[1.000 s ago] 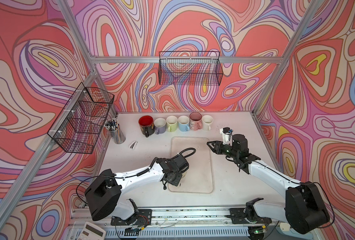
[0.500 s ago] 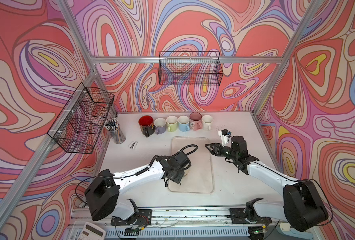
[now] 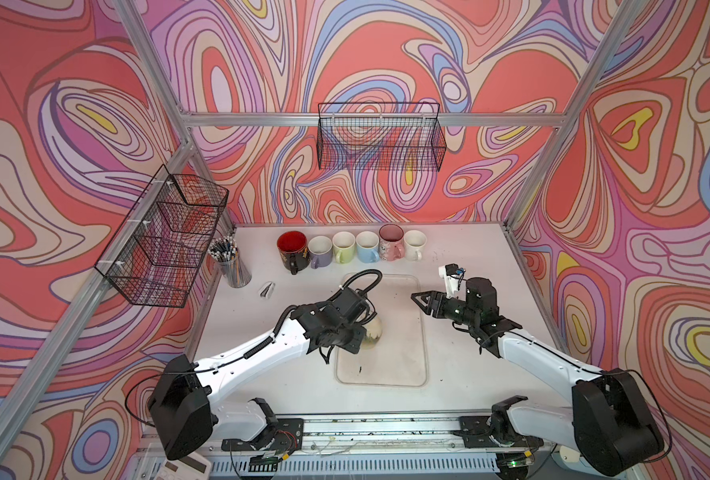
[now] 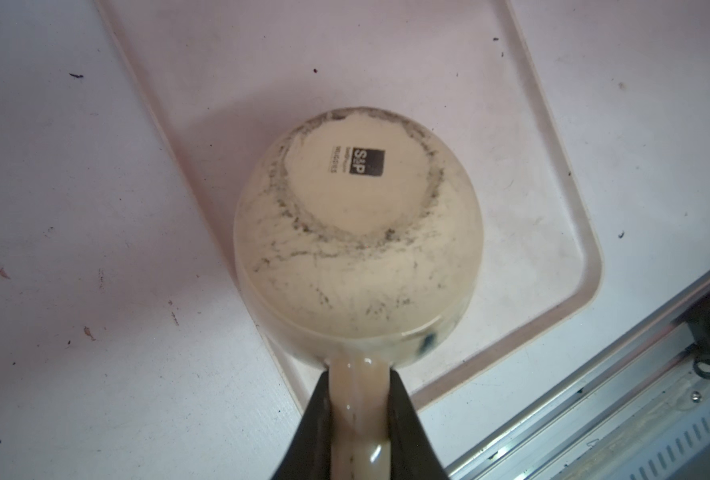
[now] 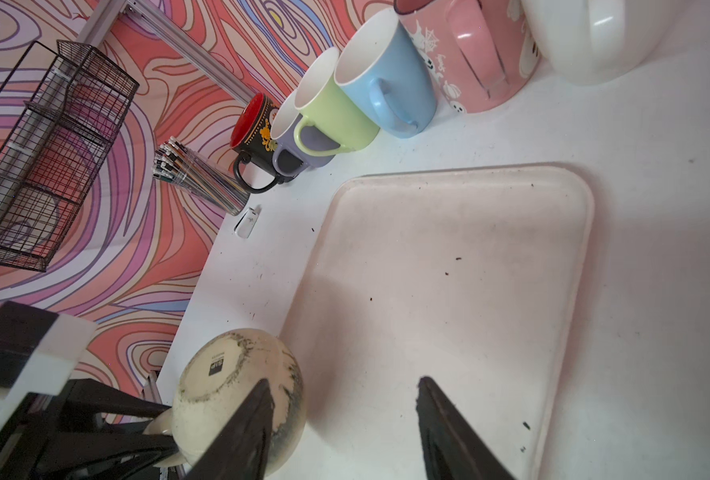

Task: Turn the mug right side up
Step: 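Lift the cream mug and tilt it toward the right gripper while the right approaches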

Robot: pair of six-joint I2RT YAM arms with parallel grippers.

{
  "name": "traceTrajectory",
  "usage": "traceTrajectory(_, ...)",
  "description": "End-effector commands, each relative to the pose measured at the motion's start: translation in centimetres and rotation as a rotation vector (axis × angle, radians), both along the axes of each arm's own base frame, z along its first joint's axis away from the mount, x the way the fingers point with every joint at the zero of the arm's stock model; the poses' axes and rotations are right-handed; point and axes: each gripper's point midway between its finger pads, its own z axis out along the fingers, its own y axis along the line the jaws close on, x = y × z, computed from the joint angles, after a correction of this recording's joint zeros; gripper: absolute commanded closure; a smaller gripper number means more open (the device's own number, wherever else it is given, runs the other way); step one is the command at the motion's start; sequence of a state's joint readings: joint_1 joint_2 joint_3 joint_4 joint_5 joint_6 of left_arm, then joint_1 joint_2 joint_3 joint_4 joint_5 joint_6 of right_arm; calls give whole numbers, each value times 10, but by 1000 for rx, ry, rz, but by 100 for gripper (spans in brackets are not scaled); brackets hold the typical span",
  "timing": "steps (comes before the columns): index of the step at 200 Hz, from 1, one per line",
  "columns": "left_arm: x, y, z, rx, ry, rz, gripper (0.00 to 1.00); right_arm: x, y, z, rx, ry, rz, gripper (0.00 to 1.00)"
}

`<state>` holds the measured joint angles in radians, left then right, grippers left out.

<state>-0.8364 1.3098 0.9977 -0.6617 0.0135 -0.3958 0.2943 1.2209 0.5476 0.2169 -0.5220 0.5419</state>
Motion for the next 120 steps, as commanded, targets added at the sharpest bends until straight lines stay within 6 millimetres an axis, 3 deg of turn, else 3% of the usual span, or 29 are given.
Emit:
traceTrajectory(1, 18, -16, 37, -181, -94, 18, 100, -5, 5, 9, 40, -26, 28, 43)
traceTrajectory(75, 52, -3, 78, -444, -151, 176, 100, -17, 19, 20, 218, -33, 96, 42)
traceTrajectory(120, 71, -8, 110, -636, -244, 226, 100, -23, 25, 24, 334, -42, 128, 42)
